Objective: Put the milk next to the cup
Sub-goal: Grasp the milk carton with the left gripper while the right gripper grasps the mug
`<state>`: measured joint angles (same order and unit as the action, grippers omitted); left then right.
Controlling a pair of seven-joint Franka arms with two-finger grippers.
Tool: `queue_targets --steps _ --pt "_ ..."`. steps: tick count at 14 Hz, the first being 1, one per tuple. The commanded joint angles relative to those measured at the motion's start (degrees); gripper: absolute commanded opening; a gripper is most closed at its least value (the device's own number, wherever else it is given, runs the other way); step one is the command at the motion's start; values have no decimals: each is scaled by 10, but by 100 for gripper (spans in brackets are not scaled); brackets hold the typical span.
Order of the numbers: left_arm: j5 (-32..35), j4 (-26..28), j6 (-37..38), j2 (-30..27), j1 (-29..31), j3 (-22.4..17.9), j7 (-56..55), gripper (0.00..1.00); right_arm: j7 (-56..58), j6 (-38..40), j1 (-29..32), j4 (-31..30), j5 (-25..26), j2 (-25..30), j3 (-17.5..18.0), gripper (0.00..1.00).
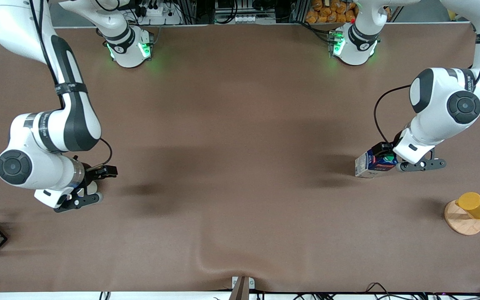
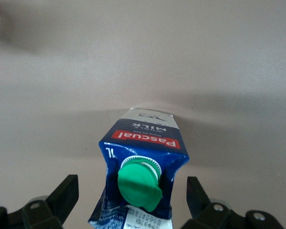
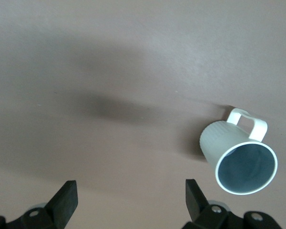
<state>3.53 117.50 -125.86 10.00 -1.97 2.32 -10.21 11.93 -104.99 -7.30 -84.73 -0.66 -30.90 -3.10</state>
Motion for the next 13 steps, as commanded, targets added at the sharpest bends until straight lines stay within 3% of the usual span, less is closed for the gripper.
queue_targets --steps 1,4,7,10,13 --pt "13 0 -6 2 5 4 9 90 48 1 33 0 5 -23 6 100" --pt "8 -2 -6 10 6 4 8 63 62 -1 62 -18 6 -28 6 100" --pt "8 -6 -5 7 5 3 9 27 112 -53 84 -18 11 -63 6 100" --pt "8 -15 2 -9 6 3 10 25 117 -79 84 -18 11 -86 6 100" --pt "5 -71 97 -36 5 6 11 25 122 -79 85 -19 11 -91 6 100"
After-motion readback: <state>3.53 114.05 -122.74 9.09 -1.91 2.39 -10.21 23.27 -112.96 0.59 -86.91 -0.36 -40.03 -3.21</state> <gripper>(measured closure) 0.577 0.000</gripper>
